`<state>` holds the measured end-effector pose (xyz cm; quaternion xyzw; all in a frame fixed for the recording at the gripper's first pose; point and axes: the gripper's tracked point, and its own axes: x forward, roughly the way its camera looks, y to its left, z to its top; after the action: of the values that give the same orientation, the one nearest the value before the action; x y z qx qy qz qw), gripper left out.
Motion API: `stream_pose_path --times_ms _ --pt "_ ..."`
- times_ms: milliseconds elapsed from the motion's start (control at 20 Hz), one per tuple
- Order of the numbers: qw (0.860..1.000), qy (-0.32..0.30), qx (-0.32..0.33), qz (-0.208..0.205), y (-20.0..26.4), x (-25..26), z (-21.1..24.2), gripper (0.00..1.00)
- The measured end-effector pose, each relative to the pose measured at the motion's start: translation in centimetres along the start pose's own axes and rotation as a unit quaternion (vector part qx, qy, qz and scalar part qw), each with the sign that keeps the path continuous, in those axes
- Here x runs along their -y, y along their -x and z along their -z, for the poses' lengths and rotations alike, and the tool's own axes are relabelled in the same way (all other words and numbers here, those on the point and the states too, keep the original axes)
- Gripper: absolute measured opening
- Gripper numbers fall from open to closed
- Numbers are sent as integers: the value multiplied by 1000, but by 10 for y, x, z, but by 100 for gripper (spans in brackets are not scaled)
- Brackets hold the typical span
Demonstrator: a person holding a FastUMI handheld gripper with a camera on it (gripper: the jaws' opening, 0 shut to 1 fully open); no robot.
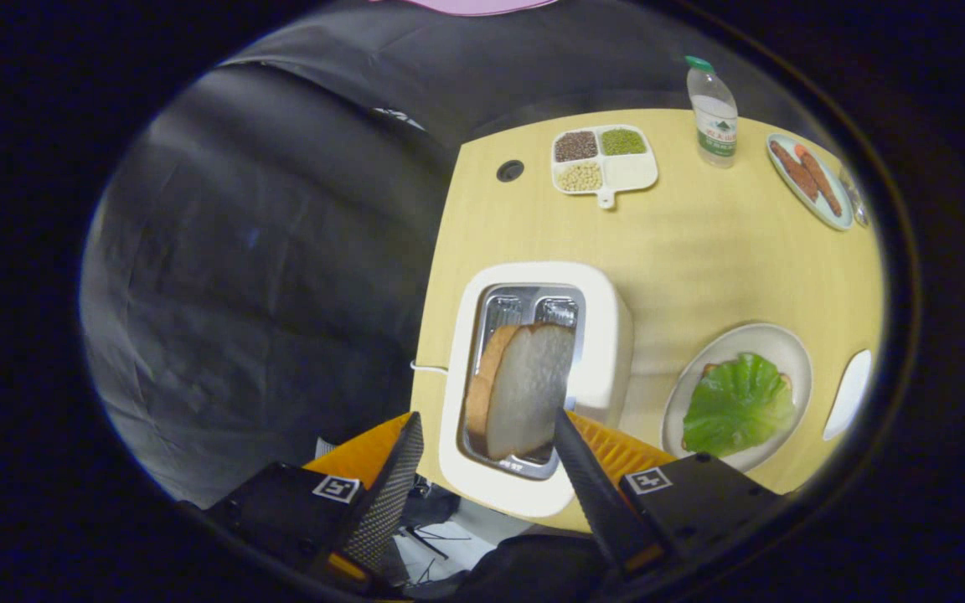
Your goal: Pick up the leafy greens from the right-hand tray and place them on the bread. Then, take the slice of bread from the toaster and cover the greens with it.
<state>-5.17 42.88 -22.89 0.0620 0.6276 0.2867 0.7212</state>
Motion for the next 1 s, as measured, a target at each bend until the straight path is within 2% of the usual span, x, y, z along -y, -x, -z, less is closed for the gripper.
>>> stream_pose_path --times_ms 50,500,850,1000 --pt "1000 5 6 8 -3 5 -4 96" --pt "999 23 -4 43 0 29 2 16" --pt "1000 -23 8 -8 42 11 1 16" --pt "997 -54 26 -48 75 8 -7 16"
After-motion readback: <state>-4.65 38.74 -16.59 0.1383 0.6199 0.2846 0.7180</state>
